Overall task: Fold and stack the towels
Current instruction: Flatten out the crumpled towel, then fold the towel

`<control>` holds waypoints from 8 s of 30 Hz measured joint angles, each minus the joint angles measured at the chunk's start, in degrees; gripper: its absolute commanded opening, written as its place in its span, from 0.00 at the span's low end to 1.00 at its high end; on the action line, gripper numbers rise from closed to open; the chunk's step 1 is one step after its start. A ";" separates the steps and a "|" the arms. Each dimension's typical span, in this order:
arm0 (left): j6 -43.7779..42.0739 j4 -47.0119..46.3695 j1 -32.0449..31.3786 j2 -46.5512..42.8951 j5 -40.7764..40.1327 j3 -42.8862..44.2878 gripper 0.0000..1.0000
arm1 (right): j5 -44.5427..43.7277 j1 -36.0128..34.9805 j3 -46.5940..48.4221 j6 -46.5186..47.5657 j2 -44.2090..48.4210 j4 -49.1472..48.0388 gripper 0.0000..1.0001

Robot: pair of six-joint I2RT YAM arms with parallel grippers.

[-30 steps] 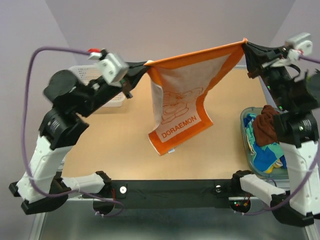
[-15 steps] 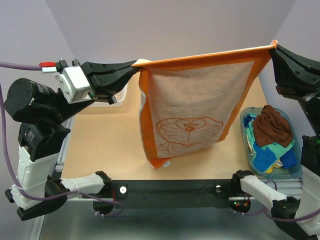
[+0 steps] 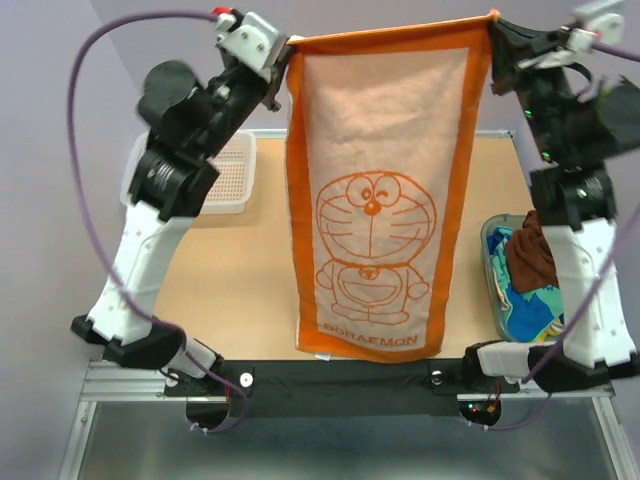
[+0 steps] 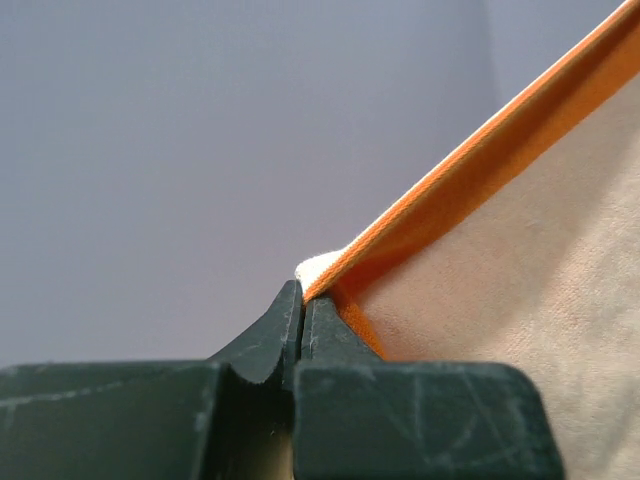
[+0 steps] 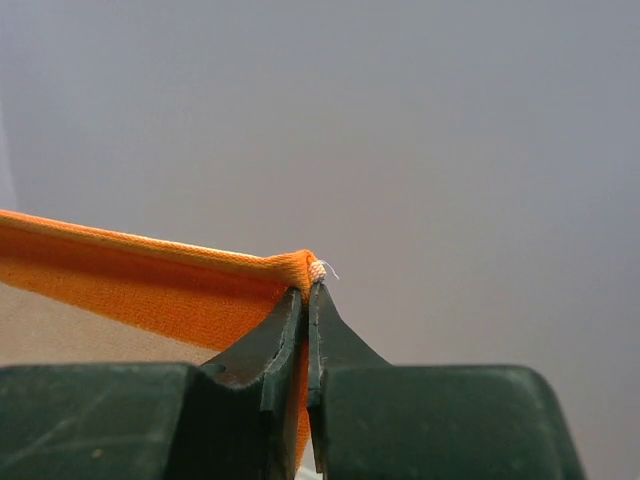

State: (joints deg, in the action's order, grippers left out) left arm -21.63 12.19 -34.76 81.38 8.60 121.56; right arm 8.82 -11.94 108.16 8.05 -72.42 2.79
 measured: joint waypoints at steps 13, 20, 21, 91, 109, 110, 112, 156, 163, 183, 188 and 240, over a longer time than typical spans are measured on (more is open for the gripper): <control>3.50 -3.02 14.08 28.46 1.05 -1.14 0.00 | -7.61 0.42 -19.34 2.60 -20.57 -13.16 0.01; 3.48 -3.61 14.88 35.28 0.96 -1.14 0.00 | -8.66 0.72 -20.94 5.33 -27.26 -20.46 0.00; 3.48 -3.63 14.97 35.82 0.96 -1.18 0.00 | -8.68 0.74 -20.96 5.62 -27.87 -20.92 0.01; 10.10 8.76 4.50 5.92 3.74 -56.11 0.00 | -3.37 0.24 -61.40 -22.93 -0.11 7.74 0.00; 15.89 6.25 4.55 20.09 5.57 -58.38 0.00 | -4.13 0.24 -64.46 -28.48 -13.44 8.44 0.01; 16.09 6.40 4.55 21.11 5.53 -57.61 0.00 | -4.22 0.24 -64.11 -28.55 -14.95 8.41 0.00; 16.33 6.93 4.59 21.99 5.46 -56.59 0.00 | -4.68 0.24 -62.51 -28.65 -17.18 8.48 0.01; 15.02 11.34 8.35 14.73 0.28 -41.66 0.00 | -3.56 2.47 -45.75 -23.93 -9.99 10.45 0.01; 15.08 11.74 7.82 12.61 0.37 -43.45 0.00 | -2.93 2.47 -48.96 -24.85 -7.85 10.62 0.00; 17.29 8.57 6.62 11.45 2.16 -51.84 0.00 | -2.47 2.47 -55.47 -26.53 -5.97 10.51 0.00; 18.08 8.13 5.97 11.96 2.51 -53.22 0.00 | -3.19 2.47 -56.89 -27.21 -6.80 10.69 0.01; 23.28 8.39 3.56 2.21 -1.25 -54.60 0.00 | -3.85 2.47 -57.42 -28.68 4.98 11.41 0.01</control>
State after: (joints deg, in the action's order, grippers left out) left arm 1.65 20.58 -31.20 83.59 7.35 66.96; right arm 4.97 -9.47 50.74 -20.62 -67.44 14.20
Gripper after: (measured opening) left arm 0.041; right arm 0.066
